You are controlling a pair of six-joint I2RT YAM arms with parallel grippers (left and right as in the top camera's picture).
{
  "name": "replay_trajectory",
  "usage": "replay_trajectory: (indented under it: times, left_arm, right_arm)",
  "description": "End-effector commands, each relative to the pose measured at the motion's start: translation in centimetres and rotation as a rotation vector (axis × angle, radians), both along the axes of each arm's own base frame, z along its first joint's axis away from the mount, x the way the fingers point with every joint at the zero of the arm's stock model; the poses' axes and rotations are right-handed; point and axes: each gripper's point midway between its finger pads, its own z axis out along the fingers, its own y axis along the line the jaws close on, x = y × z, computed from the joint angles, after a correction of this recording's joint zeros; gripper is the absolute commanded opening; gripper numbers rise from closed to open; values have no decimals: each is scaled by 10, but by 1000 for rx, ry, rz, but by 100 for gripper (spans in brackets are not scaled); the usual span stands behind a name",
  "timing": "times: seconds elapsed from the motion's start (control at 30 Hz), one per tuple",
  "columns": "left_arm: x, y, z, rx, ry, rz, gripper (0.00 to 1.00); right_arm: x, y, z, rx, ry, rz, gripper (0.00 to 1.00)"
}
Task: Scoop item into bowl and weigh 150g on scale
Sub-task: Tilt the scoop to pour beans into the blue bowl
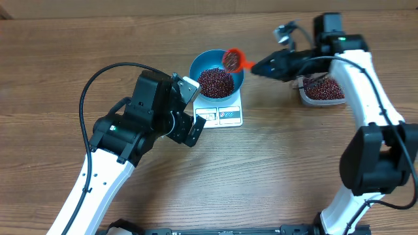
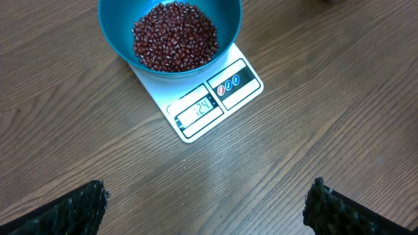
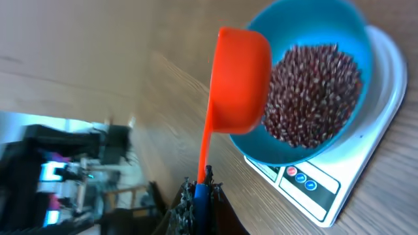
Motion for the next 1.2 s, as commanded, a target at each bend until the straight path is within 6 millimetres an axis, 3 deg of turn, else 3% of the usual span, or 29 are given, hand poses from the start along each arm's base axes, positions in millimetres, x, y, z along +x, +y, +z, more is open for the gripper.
replay_trajectory:
  times: [0.0, 0.1, 0.33, 0.53, 0.83, 1.17]
  left_arm:
    - [-2, 0, -1, -1, 3, -19, 100]
    - [-2, 0, -1, -1, 3, -19, 100]
    - [-2, 0, -1, -1, 3, -19, 100]
    - [-2, 0, -1, -1, 3, -19, 100]
    - [-2, 0, -1, -1, 3, -19, 100]
    - [-2, 0, -2, 0, 3, -19, 100]
  right_arm:
    - [9, 2, -14, -166, 0, -53, 4]
    - [7, 13, -23, -236, -23, -36, 4]
    - [7, 34, -15, -237, -89, 3, 4]
    - [18, 29, -11, -336, -112, -62, 4]
    - [11, 38, -8, -477, -203, -3, 4]
    - [6, 39, -10, -481, -185, 6, 4]
